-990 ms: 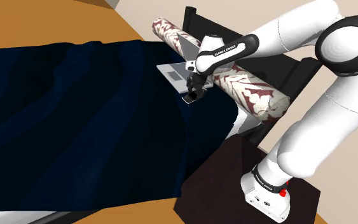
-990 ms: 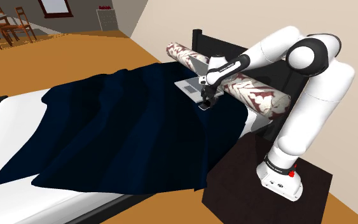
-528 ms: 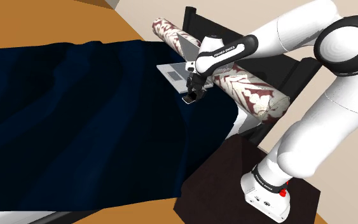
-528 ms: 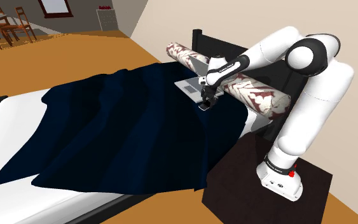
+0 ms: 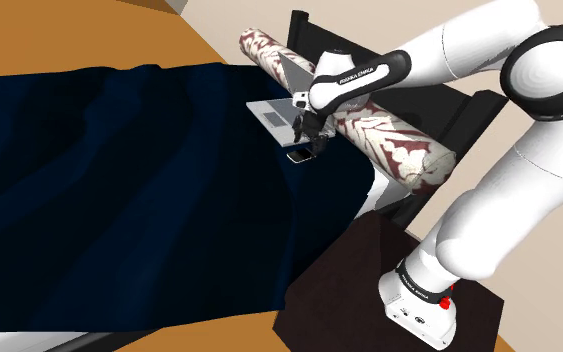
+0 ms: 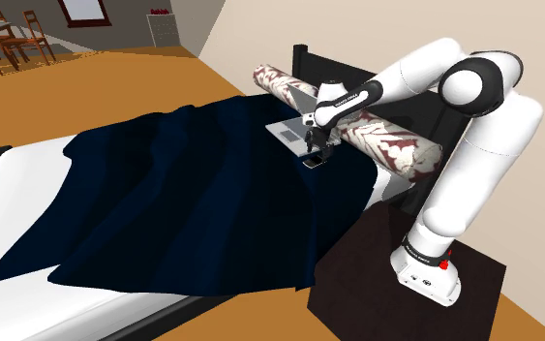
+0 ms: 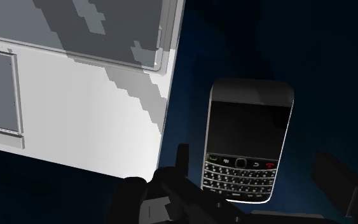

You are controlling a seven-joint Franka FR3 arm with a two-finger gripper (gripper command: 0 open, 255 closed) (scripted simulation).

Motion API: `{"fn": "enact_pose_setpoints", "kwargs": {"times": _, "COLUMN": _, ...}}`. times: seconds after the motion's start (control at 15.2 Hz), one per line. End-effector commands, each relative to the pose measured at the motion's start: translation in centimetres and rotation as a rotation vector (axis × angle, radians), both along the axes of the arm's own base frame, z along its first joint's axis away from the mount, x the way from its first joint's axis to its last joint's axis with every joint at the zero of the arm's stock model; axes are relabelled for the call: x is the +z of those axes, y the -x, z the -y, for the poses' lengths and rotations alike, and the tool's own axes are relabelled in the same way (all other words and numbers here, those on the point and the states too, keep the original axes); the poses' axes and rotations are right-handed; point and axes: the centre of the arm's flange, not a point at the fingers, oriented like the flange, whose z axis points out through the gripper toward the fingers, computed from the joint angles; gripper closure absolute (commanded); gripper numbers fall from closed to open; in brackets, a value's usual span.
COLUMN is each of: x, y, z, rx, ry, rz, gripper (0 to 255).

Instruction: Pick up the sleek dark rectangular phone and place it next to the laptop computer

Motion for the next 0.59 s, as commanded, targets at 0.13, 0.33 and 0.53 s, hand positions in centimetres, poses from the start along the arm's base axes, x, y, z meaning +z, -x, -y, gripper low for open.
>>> {"fn": "enact_pose_setpoints", "kwargs": {"times": 0.13, "x": 3.4, "y": 0.4, "z": 0.1, "rx": 0.000, "ry": 0.000, "rz": -0.001, "gripper": 0}}
{"fn": "enact_pose_setpoints", "kwargs": {"times": 0.33, "x": 3.4, "y": 0.4, "z": 0.1, "rx": 0.000, "ry": 0.000, "rz": -0.001, "gripper": 0}}
{"fn": "enact_pose_setpoints", "kwargs": {"times": 0.53, "x": 3.4, "y": 0.4, "z": 0.1, "rx": 0.000, "ry": 0.000, "rz": -0.001, "gripper": 0}}
